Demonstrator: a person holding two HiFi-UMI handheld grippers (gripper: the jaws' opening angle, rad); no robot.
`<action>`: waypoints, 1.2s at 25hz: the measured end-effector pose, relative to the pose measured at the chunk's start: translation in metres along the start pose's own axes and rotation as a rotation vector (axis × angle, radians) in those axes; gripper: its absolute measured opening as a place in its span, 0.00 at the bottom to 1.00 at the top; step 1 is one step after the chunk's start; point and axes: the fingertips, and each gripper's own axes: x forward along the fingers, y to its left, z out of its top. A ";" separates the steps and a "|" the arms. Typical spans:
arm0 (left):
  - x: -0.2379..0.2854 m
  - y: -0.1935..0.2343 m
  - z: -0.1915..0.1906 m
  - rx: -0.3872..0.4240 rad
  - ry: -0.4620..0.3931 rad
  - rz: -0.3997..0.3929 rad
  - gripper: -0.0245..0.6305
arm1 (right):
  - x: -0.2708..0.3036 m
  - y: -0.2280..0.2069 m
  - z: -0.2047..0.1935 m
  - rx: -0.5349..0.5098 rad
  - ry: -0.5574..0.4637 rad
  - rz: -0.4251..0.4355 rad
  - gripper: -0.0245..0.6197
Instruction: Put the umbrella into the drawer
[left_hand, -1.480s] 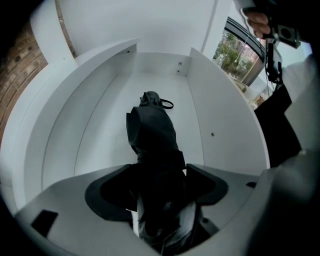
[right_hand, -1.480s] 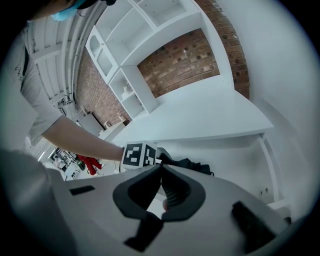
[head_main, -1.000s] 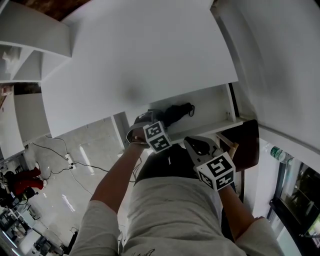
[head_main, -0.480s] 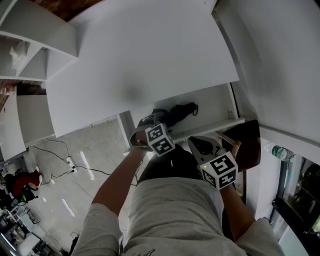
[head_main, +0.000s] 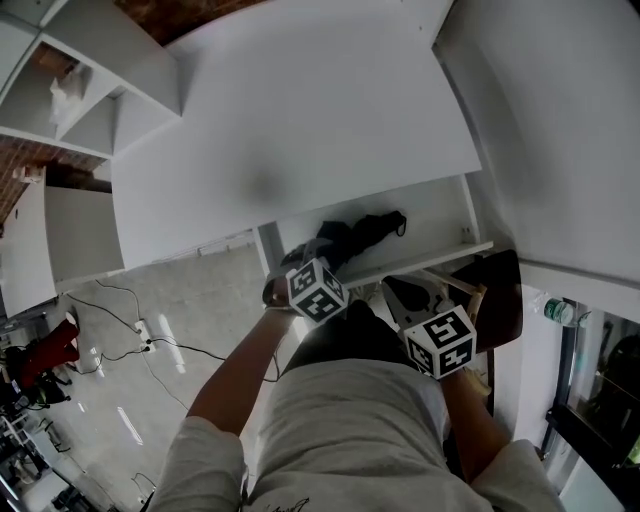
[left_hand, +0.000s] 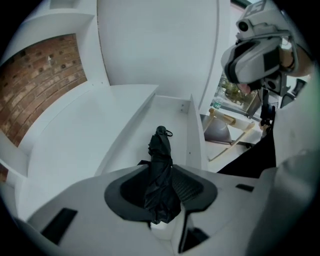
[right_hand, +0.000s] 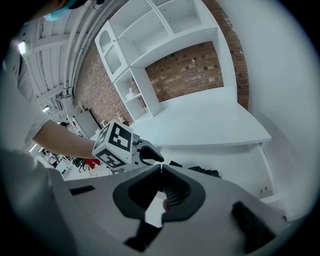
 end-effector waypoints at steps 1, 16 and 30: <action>-0.006 0.000 0.000 -0.011 -0.010 0.006 0.25 | 0.001 0.002 0.000 -0.003 0.002 0.000 0.08; -0.117 0.006 -0.001 -0.308 -0.270 0.078 0.07 | -0.002 0.038 0.023 -0.080 -0.021 0.007 0.08; -0.178 -0.008 0.015 -0.477 -0.410 0.158 0.06 | -0.031 0.044 0.034 -0.085 -0.080 -0.005 0.08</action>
